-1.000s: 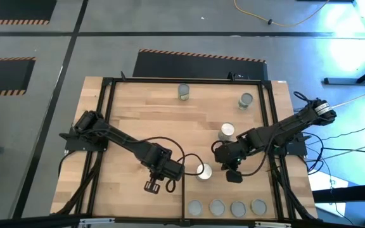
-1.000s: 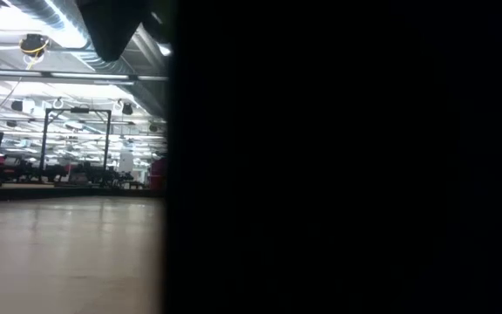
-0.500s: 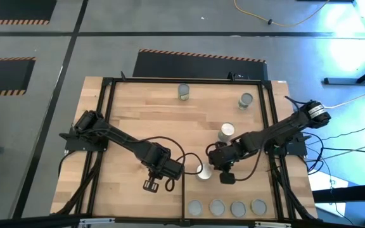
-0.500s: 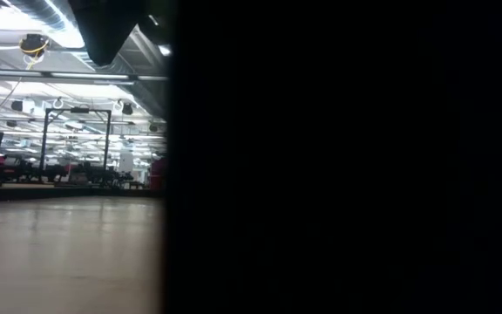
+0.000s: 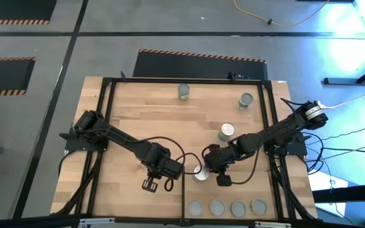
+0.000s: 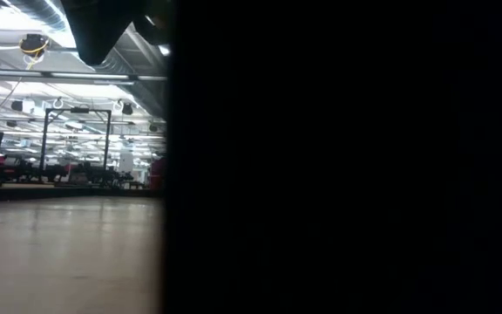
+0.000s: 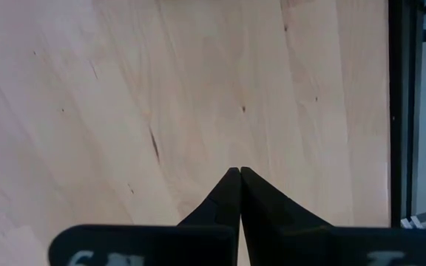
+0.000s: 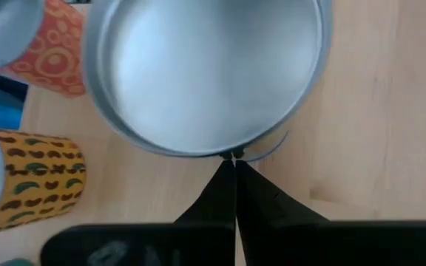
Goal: Pick and place cans onto a shelf
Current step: Put the left canned cherries on the shelf
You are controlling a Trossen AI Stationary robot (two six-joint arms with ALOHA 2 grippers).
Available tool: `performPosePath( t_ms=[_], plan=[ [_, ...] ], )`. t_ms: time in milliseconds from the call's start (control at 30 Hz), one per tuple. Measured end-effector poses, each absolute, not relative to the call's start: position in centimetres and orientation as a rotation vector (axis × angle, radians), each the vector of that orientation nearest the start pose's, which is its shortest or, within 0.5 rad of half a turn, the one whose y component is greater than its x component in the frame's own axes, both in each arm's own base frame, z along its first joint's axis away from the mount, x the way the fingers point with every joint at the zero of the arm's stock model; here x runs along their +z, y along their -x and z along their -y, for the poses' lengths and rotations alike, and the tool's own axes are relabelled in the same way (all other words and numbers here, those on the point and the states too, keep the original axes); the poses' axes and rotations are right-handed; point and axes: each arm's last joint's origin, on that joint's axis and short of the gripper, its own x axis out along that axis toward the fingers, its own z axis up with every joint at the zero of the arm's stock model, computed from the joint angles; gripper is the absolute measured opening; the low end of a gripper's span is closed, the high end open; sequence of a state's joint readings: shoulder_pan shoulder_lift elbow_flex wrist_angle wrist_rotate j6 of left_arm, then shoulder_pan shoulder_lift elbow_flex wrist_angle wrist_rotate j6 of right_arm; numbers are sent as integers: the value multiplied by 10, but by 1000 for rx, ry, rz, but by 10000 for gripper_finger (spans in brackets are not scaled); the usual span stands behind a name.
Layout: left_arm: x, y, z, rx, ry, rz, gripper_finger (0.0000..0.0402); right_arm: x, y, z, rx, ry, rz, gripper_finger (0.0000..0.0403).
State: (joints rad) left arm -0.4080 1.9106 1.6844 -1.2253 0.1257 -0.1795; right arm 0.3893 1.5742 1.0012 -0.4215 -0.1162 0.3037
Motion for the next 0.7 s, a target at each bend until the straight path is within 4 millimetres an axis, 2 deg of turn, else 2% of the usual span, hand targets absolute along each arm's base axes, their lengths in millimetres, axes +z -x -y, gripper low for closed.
performPosePath(
  t_ms=[400, 700],
  plan=[
    [260, -340, 151, -305, -65, -1482, 0, 209, -293, -126, 425, -111, -968, 0],
    [260, -339, 150, -302, -66, -1491, 0, 212, -290, -125, 428, -107, -976, 0]
  ],
)
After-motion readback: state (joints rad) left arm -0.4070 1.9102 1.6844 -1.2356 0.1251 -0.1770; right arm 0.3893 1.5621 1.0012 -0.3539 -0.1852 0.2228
